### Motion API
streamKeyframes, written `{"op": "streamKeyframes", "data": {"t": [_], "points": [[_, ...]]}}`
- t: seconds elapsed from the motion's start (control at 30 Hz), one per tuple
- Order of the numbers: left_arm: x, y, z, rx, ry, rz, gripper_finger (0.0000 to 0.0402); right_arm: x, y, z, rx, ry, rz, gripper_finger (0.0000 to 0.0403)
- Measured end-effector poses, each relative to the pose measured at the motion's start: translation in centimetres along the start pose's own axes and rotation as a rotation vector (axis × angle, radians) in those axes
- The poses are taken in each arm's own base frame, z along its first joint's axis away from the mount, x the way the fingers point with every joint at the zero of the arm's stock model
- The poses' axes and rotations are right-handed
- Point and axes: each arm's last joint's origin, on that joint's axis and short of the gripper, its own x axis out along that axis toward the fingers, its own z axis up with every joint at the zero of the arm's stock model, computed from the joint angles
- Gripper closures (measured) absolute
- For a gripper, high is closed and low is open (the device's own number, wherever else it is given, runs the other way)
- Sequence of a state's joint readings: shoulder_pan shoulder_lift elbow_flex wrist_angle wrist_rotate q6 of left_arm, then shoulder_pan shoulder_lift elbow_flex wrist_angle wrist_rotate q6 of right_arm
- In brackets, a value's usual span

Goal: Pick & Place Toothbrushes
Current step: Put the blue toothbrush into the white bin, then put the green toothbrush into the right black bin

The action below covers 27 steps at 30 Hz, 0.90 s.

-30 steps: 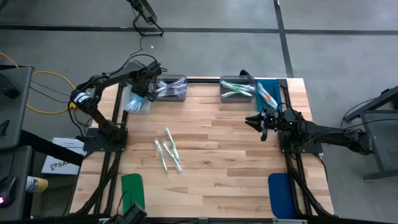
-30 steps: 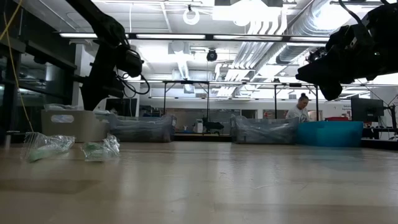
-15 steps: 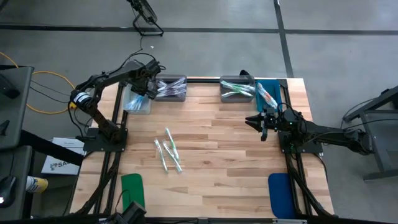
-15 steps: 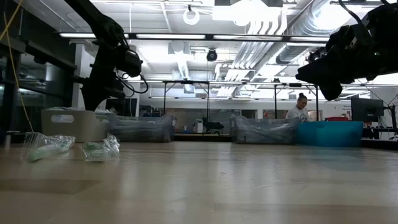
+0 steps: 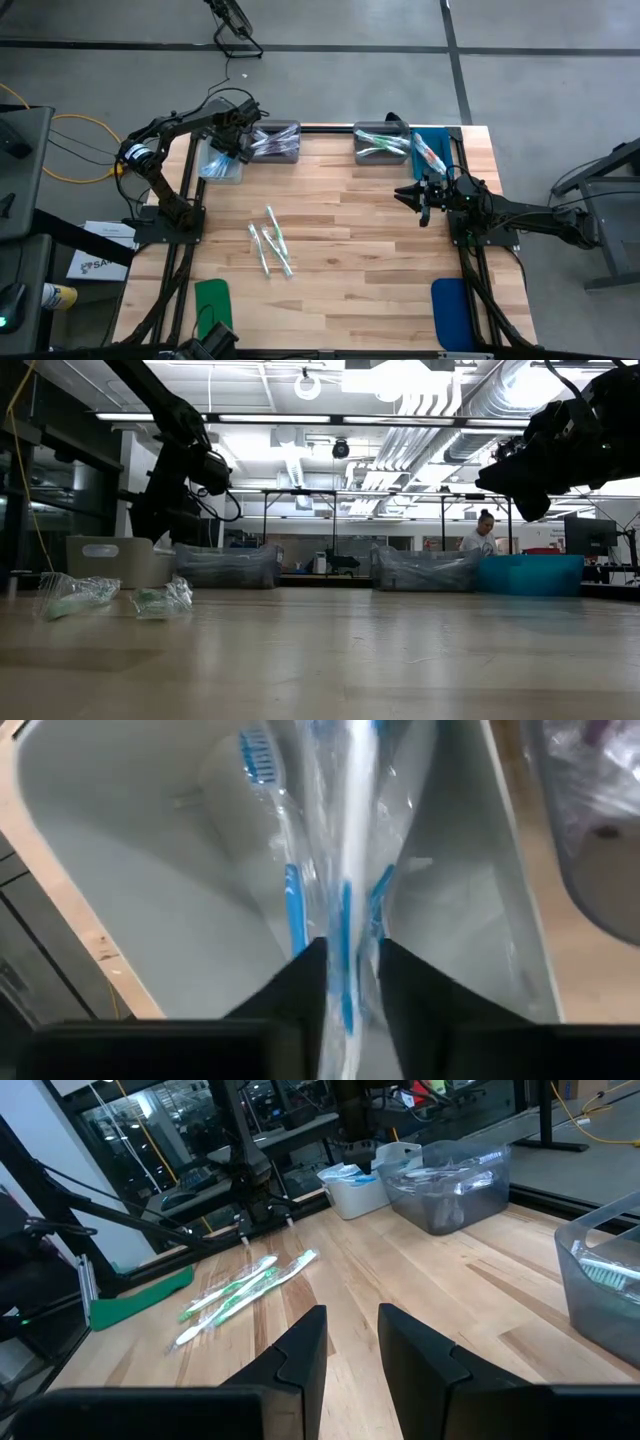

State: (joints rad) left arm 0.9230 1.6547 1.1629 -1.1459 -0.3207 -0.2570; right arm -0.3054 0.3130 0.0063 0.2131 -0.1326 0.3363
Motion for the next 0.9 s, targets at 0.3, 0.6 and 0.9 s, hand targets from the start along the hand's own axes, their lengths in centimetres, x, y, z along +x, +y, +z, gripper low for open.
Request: {"op": "streamKeyframes", "data": {"t": [0.3,0.6,0.9], "points": [[-0.9,0.3,-0.3,0.117,-0.043,-0.026,0.0192,0.0,0.0,0.0,0.0,0.0,0.0,0.0316],[-6.2,0.0,-3.0,0.443,-0.326,-0.025,0.0184,0.0,0.0,0.0,0.0,0.0,0.0,0.0316],[-9.9,-7.4,-9.1,1.139,-0.448,-0.214,0.0211,0.0,0.0,0.0,0.0,0.0,0.0,0.0316]]}}
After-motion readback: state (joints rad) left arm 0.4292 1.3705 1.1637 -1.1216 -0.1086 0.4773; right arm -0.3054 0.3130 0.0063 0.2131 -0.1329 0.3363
